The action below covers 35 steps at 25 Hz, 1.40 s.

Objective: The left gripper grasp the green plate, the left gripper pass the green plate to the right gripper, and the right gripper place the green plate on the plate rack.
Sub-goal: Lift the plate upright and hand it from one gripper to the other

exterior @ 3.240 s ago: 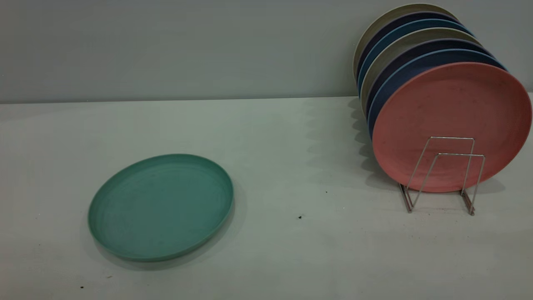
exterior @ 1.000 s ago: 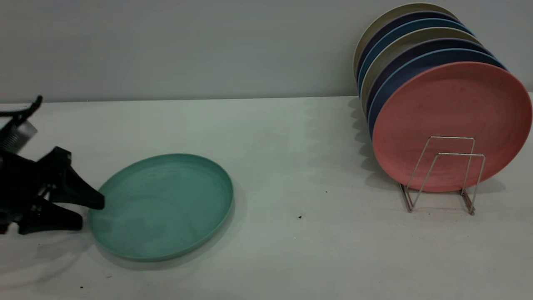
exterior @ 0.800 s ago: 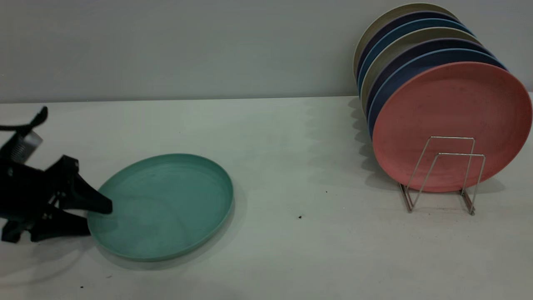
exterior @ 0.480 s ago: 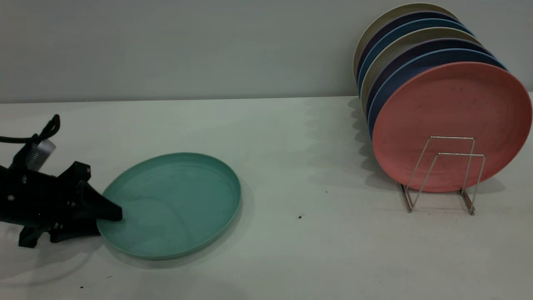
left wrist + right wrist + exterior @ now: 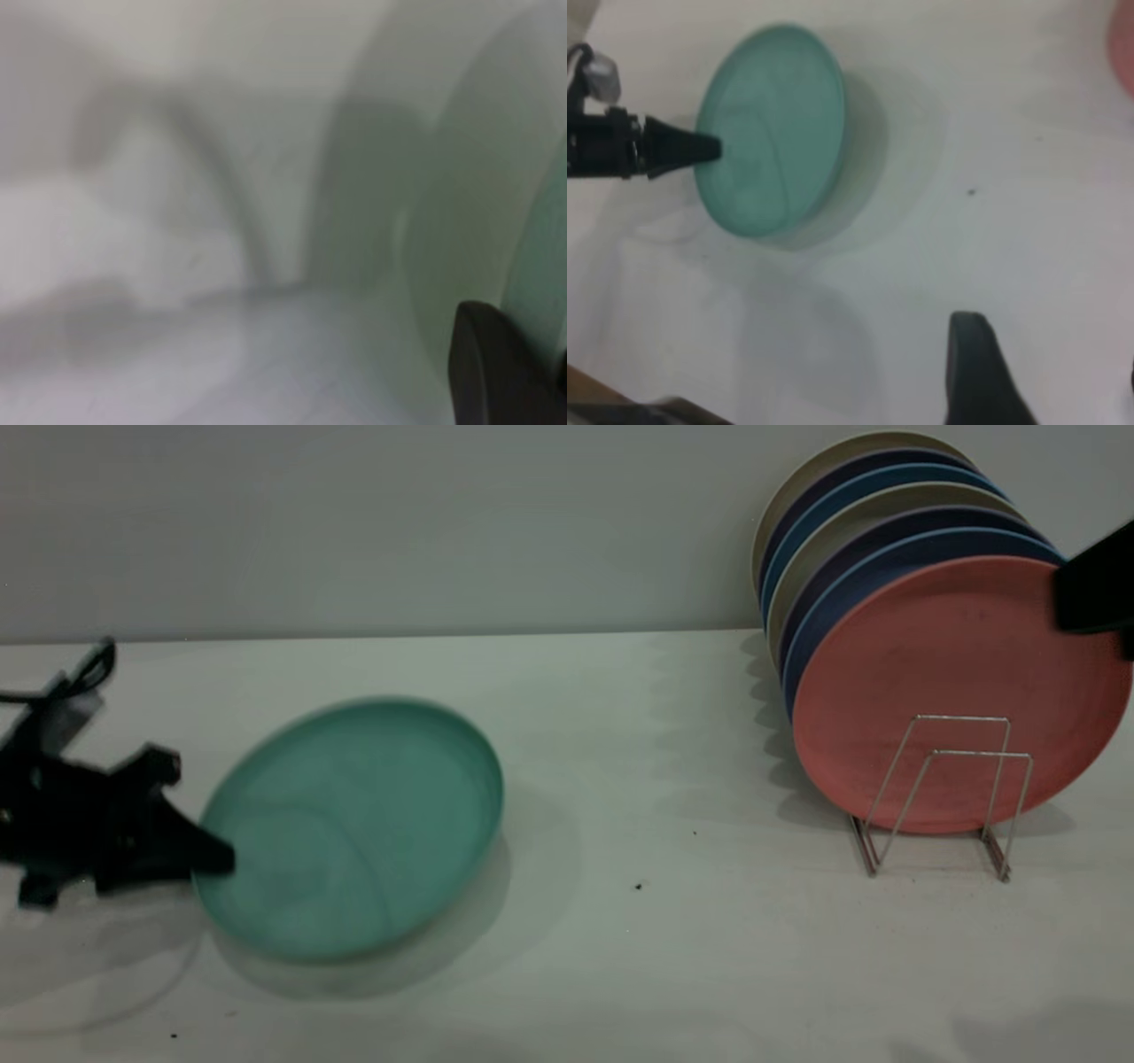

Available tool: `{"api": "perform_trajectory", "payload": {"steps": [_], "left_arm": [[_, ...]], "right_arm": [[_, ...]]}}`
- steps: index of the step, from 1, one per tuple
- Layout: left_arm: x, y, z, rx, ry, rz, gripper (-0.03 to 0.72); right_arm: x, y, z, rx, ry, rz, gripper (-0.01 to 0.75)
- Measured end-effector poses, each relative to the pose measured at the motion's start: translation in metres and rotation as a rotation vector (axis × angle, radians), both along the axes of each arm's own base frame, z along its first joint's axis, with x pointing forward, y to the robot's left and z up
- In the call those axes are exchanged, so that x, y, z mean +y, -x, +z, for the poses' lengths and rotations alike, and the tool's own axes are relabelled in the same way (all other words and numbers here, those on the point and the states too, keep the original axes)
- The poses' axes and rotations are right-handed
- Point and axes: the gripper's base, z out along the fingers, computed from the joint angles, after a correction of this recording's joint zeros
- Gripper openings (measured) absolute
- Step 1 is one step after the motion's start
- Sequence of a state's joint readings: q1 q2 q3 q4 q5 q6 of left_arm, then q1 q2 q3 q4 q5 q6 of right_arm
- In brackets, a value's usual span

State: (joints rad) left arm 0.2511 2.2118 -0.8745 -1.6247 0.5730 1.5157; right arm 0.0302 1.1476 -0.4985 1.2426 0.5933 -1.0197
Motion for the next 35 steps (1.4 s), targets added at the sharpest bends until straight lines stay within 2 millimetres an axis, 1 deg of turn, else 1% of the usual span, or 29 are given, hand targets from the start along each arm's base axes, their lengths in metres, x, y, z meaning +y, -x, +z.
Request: {"api": "perform_trajectory", "payload": {"steps": [4,7,9,13,16,19,21,27,30,32,33,34,35], "left_arm": [[-0.004,-0.006,0.028,-0.084,-0.022,-0.036,0.015],[-0.019,-0.008,0.043,-0.129,-0.032,-0.090,0.015],[-0.034,-0.009,0.050,-0.147,-0.027,-0.132,0.015],[-0.061,-0.007,0.053,-0.133,-0.009,-0.192,0.015],[-0.082,-0.004,0.052,-0.117,-0.005,-0.237,0.015],[-0.101,0.000,0.052,-0.112,0.000,-0.284,0.015],[-0.112,0.002,0.052,-0.111,0.005,-0.309,0.015],[-0.142,0.010,0.053,-0.109,0.020,-0.373,0.015],[-0.153,0.014,0.054,-0.108,0.039,-0.396,0.015],[-0.157,0.016,0.055,-0.111,0.055,-0.415,0.015],[-0.158,0.017,0.055,-0.113,0.063,-0.422,0.015],[-0.158,0.017,0.056,-0.114,0.069,-0.426,0.015],[-0.159,0.017,0.056,-0.115,0.075,-0.424,0.015]], "right_arm": [[0.006,-0.025,-0.027,0.029,-0.069,0.020,0.405],[0.011,-0.040,-0.051,0.061,-0.138,0.044,0.403],[0.014,-0.048,-0.064,0.073,-0.157,0.082,0.403],[0.025,-0.063,-0.089,0.109,-0.152,0.162,0.403],[0.040,-0.074,-0.101,0.116,-0.134,0.233,0.403],[0.053,-0.081,-0.109,0.124,-0.132,0.278,0.403],[0.058,-0.086,-0.111,0.125,-0.132,0.289,0.403],[0.058,-0.092,-0.112,0.122,-0.125,0.281,0.403],[0.058,-0.092,-0.113,0.128,-0.122,0.274,0.401],[0.058,-0.092,-0.114,0.139,-0.128,0.265,0.376],[0.058,-0.092,-0.114,0.143,-0.130,0.262,0.347],[0.058,-0.092,-0.114,0.145,-0.133,0.261,0.312],[0.058,-0.092,-0.114,0.147,-0.133,0.260,0.255]]}}
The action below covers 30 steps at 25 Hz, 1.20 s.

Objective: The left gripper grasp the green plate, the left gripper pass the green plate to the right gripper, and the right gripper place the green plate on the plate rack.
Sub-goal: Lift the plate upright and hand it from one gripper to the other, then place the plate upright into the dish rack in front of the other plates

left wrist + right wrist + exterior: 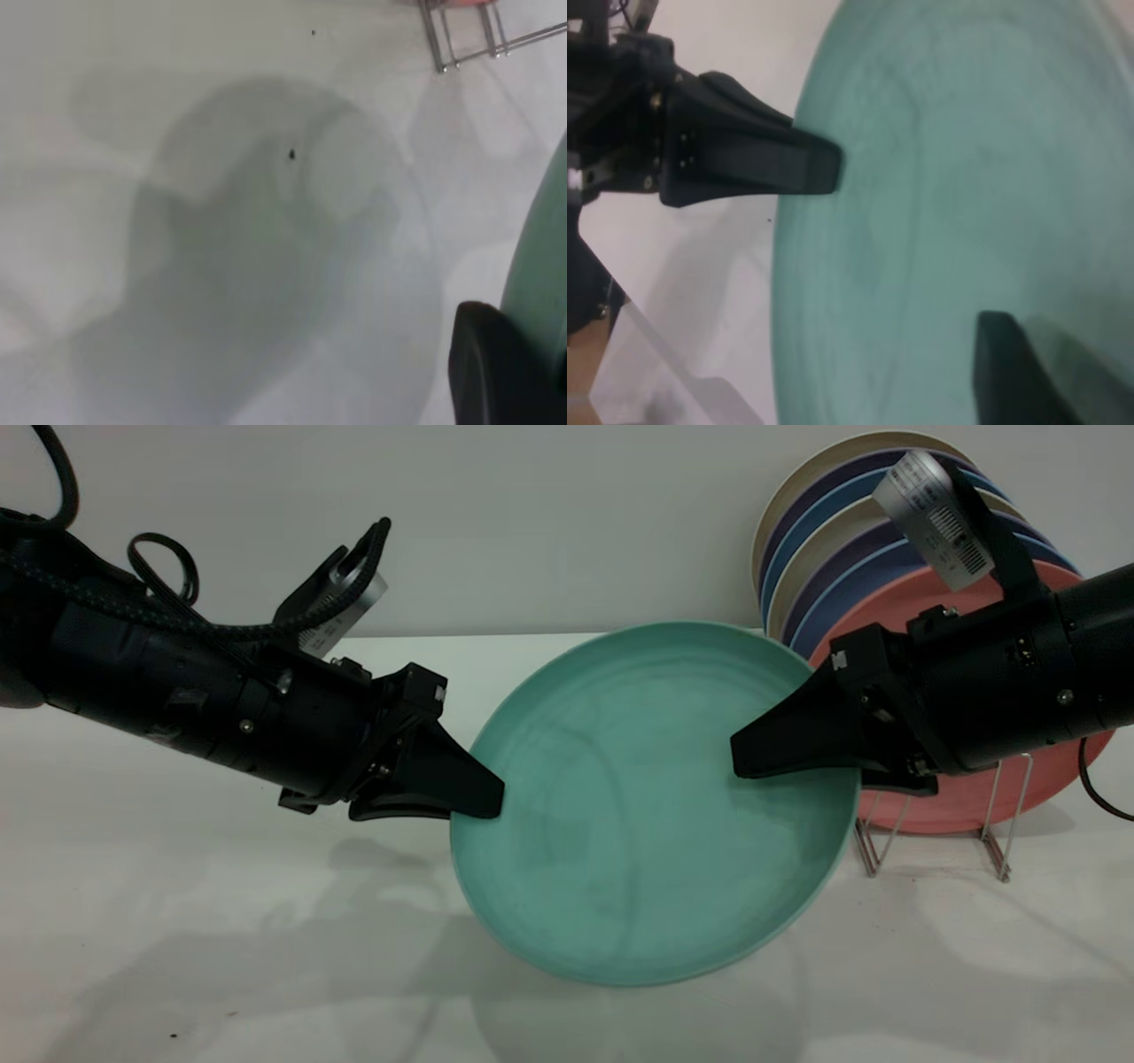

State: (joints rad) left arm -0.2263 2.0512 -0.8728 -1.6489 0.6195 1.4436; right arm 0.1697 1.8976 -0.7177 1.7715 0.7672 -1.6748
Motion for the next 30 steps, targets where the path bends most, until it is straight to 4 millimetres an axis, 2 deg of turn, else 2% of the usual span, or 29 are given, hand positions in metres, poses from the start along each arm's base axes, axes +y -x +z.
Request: {"api": "perform_trajectory", "payload": {"steps": [2,3,6,8,11,13,16,18,21,24,27,30], "left_arm": [[0.000,0.000,0.001,0.002,0.014,0.009,0.015],[0.000,0.000,0.002,0.003,0.026,0.008,0.018],[-0.001,0.000,0.003,0.008,0.051,0.020,0.048],[-0.001,0.000,0.004,0.015,0.075,0.032,0.097],[0.003,-0.001,0.009,0.006,0.135,0.018,0.256],[0.008,-0.002,0.011,0.006,0.164,0.008,0.418],[0.029,-0.003,0.012,0.057,0.173,0.024,0.630],[0.048,-0.004,0.010,0.106,0.147,0.047,0.699],[0.081,-0.001,0.004,0.185,0.092,0.075,0.706],[0.108,0.007,-0.002,0.260,0.009,0.080,0.655],[0.125,0.014,-0.008,0.331,-0.093,0.079,0.578],[0.133,0.013,-0.009,0.376,-0.180,0.067,0.529]], "right_arm": [[-0.001,-0.001,-0.001,0.007,0.008,-0.017,0.132],[-0.002,-0.002,-0.003,0.012,0.021,-0.030,0.098],[-0.003,-0.002,-0.003,0.014,0.028,-0.040,0.096],[-0.004,-0.003,-0.004,0.015,0.035,-0.046,0.096],[-0.003,-0.003,-0.003,0.013,0.033,-0.049,0.096],[-0.004,-0.003,-0.003,0.003,0.036,-0.041,0.096],[-0.010,-0.005,-0.004,-0.021,0.062,-0.026,0.096],[-0.019,-0.007,-0.005,-0.029,0.069,-0.033,0.096],[-0.035,-0.008,-0.006,-0.044,0.112,0.002,0.096],[-0.047,-0.010,0.003,-0.112,0.199,0.103,0.096],[-0.050,-0.015,0.030,-0.248,0.312,0.241,0.096],[-0.052,-0.021,0.069,-0.409,0.465,0.352,0.096]]}}
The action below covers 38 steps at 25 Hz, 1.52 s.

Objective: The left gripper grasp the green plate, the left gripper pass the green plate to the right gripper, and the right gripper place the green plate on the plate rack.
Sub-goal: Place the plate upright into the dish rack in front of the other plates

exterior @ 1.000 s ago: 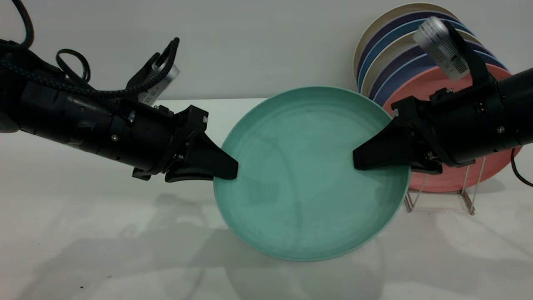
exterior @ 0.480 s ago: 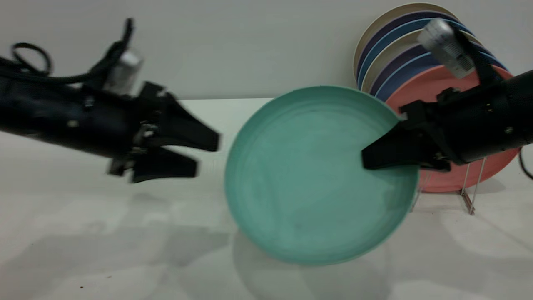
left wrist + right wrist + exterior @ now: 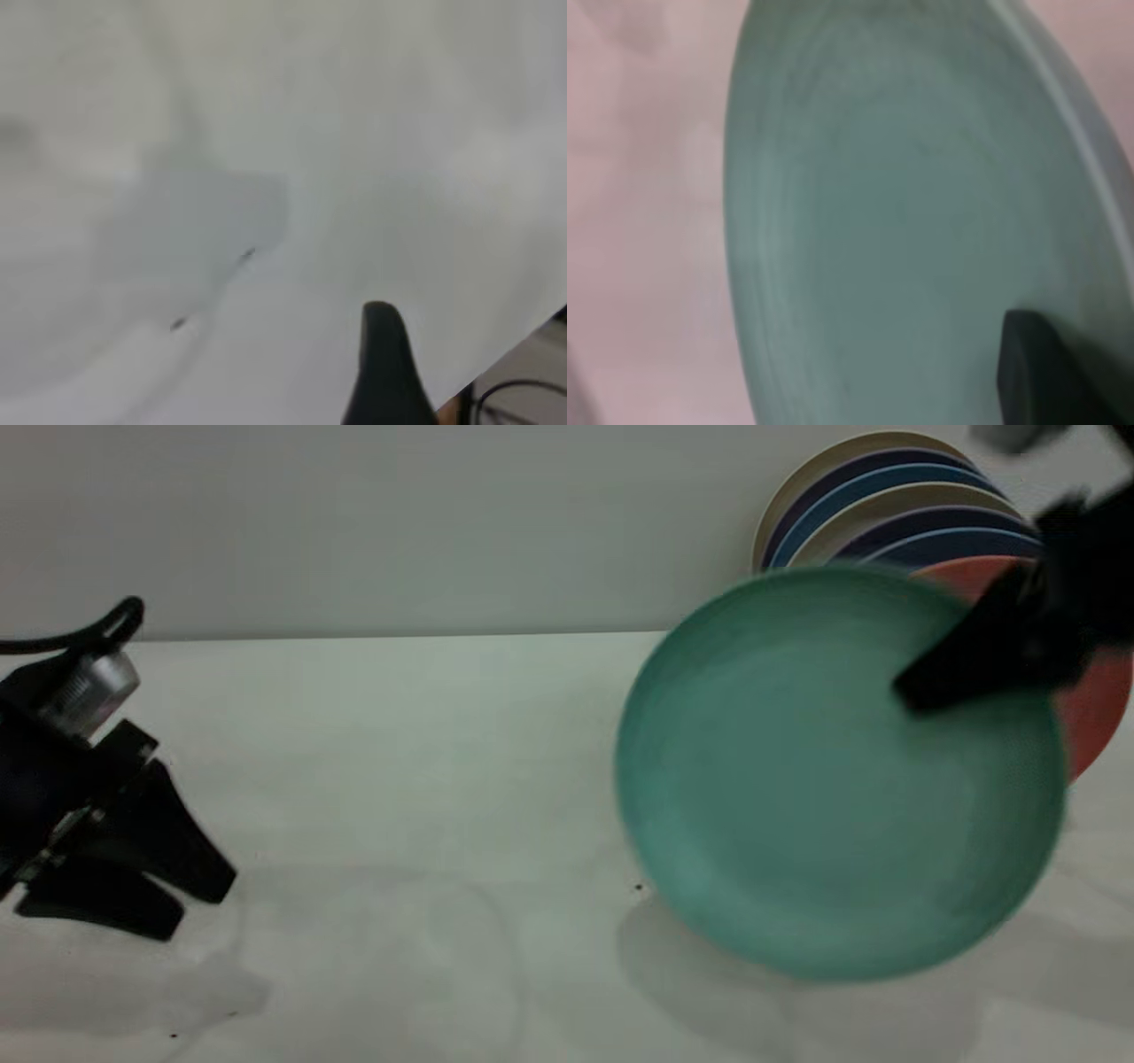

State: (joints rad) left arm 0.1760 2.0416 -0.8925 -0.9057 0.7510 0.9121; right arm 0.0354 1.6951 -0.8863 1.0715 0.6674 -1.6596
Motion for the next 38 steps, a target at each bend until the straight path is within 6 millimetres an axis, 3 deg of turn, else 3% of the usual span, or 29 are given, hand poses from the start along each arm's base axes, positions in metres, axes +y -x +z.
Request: {"api": "perform_trajectory", "payload": {"steps": [7,14,19,26,38], "left_arm": [[0.006,-0.008,0.005,0.041,-0.051,0.003,0.516],[0.006,-0.008,0.005,0.040,-0.050,0.004,0.516],[0.005,-0.008,0.005,0.042,-0.048,0.003,0.516],[0.005,-0.008,0.005,0.042,-0.048,0.003,0.516],[0.005,-0.008,0.005,0.043,-0.047,0.002,0.516]], "right_arm": [[-0.014,-0.012,0.074,-0.295,0.371,0.184,0.096],[-0.018,-0.028,0.103,-0.486,0.540,0.277,0.095],[-0.018,-0.032,0.097,-0.529,0.610,0.381,0.095],[-0.018,-0.041,0.078,-0.487,0.610,0.399,0.095],[-0.019,-0.061,0.042,-0.400,0.577,0.297,0.095]]}}
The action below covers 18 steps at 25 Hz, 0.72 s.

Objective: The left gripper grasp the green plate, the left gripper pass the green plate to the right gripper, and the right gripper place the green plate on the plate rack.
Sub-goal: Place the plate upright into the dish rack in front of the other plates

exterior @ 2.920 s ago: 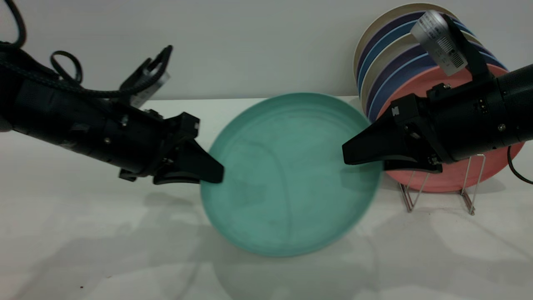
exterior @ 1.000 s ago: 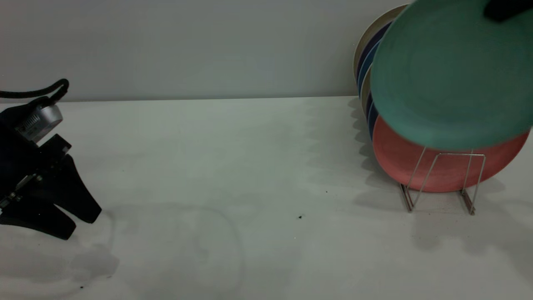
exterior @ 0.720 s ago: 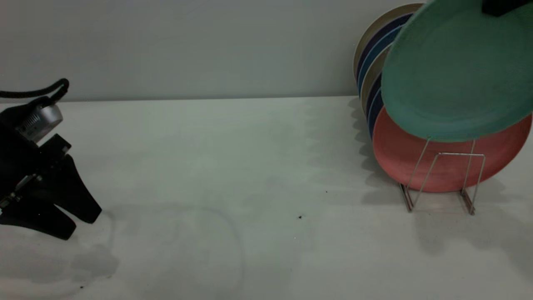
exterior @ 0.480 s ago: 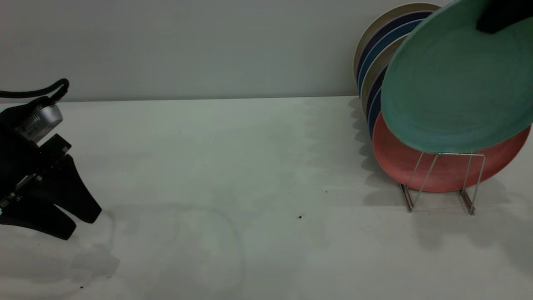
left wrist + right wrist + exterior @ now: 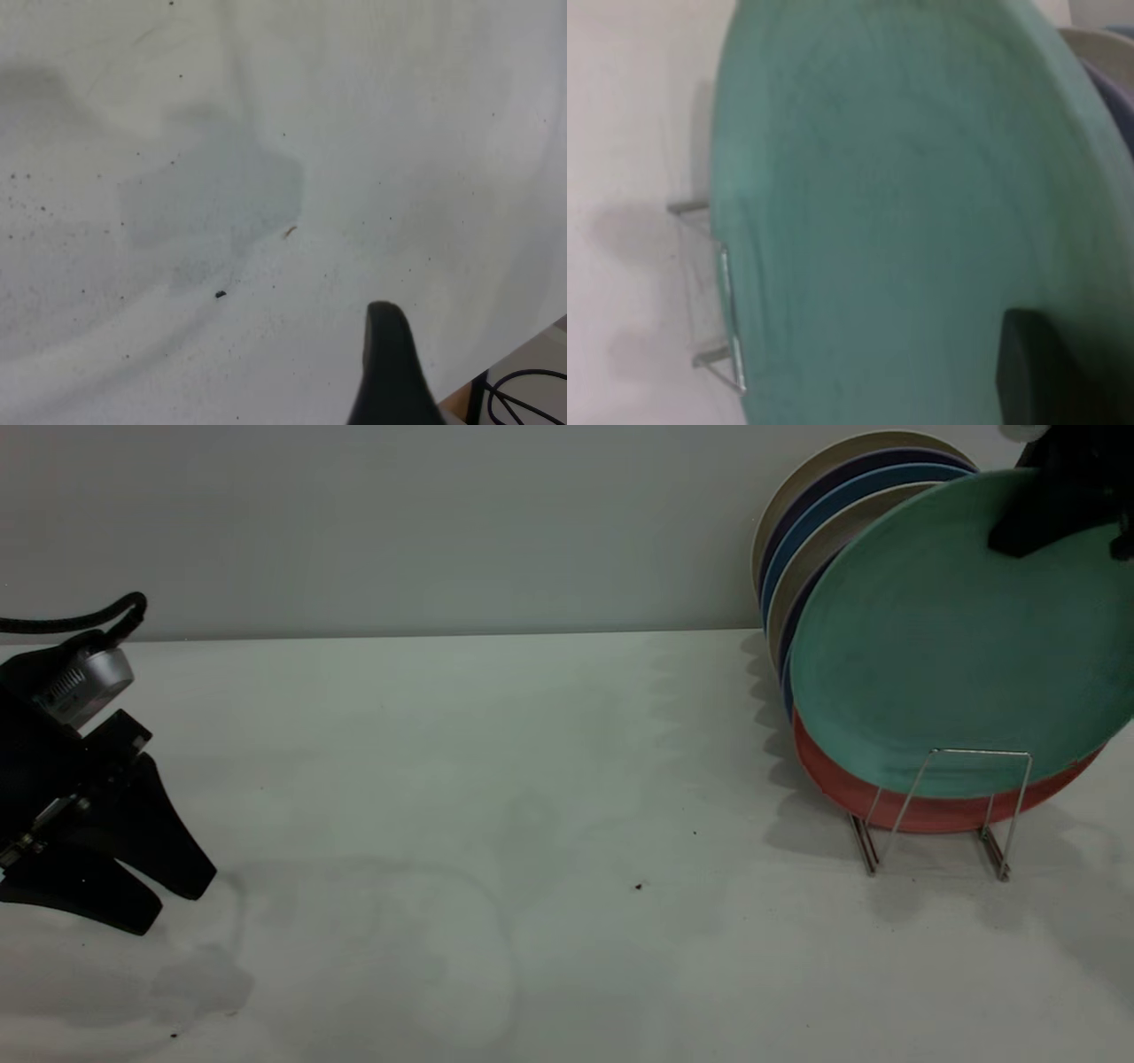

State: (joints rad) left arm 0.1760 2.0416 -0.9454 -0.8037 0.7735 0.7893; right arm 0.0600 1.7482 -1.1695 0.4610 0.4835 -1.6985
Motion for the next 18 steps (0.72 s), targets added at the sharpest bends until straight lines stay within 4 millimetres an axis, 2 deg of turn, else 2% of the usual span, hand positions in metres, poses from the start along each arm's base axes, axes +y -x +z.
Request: {"api": "perform_trajectory", "payload": {"steps": [5,7,15,18], "left_arm": [[0.000,0.000,0.000,0.004,0.005,-0.002,0.516],[0.000,0.001,0.000,0.005,0.006,-0.003,0.516],[-0.001,0.000,0.000,0.007,0.008,0.001,0.516],[0.000,0.000,0.000,0.005,0.006,0.003,0.516]], "right_arm": [[0.000,-0.004,-0.011,0.021,-0.005,-0.018,0.112],[0.000,-0.005,-0.011,0.021,-0.007,-0.023,0.147],[0.000,-0.002,-0.014,0.061,-0.020,-0.027,0.422],[0.000,0.000,-0.012,0.089,-0.049,-0.070,0.493]]}}
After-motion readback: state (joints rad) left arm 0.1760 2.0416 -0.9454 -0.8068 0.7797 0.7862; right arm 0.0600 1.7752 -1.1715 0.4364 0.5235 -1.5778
